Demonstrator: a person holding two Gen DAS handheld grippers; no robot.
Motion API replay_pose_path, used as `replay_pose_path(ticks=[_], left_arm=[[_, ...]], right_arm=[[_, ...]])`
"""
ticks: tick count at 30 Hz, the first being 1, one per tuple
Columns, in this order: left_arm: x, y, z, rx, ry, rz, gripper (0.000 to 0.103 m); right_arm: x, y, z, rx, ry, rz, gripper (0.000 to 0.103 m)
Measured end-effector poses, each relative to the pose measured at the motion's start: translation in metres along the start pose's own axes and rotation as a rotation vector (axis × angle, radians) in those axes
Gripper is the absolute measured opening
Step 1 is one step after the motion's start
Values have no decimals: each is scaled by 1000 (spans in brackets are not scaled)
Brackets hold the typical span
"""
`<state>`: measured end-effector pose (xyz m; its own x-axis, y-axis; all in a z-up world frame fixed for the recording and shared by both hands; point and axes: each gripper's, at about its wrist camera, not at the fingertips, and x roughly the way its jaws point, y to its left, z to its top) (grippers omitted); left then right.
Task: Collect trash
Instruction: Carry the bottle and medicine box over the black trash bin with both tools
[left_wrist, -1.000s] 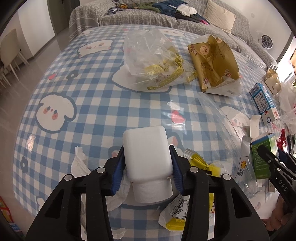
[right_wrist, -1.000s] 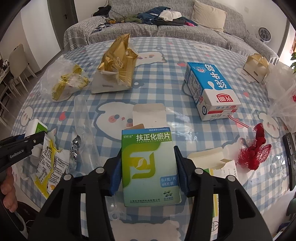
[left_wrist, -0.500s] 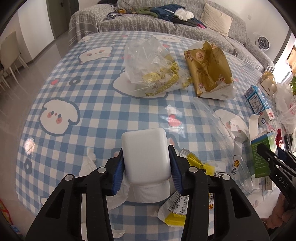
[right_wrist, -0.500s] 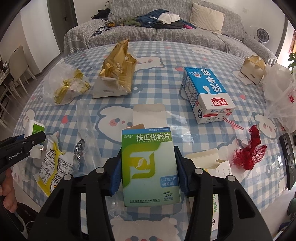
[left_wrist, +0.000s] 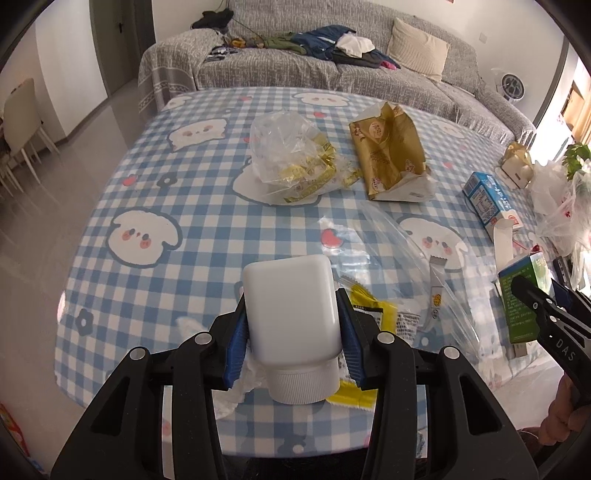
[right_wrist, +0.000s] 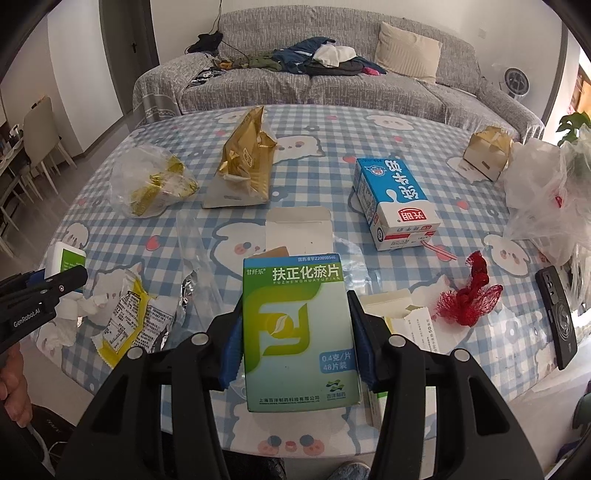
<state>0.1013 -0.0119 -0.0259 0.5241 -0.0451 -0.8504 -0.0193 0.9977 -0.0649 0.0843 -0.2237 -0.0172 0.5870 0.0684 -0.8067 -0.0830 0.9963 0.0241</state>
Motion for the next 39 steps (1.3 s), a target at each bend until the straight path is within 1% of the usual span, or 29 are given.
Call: replay_pose_path(ticks=[13, 26, 34, 39], left_arm=[[-42, -7, -39, 19, -47, -30, 43], [-72, -6, -79, 12, -70, -48, 43], [-79, -7, -113, 17, -56, -70, 43], [-78, -4, -139, 23, -32, -84, 43]], right_arm=[[-41, -2, -33, 9, -33, -2, 47], [-73, 18, -73, 0, -51, 32, 47], [-90, 30, -102, -18, -51, 68, 47], [-91, 41, -123, -44, -26, 83, 47]])
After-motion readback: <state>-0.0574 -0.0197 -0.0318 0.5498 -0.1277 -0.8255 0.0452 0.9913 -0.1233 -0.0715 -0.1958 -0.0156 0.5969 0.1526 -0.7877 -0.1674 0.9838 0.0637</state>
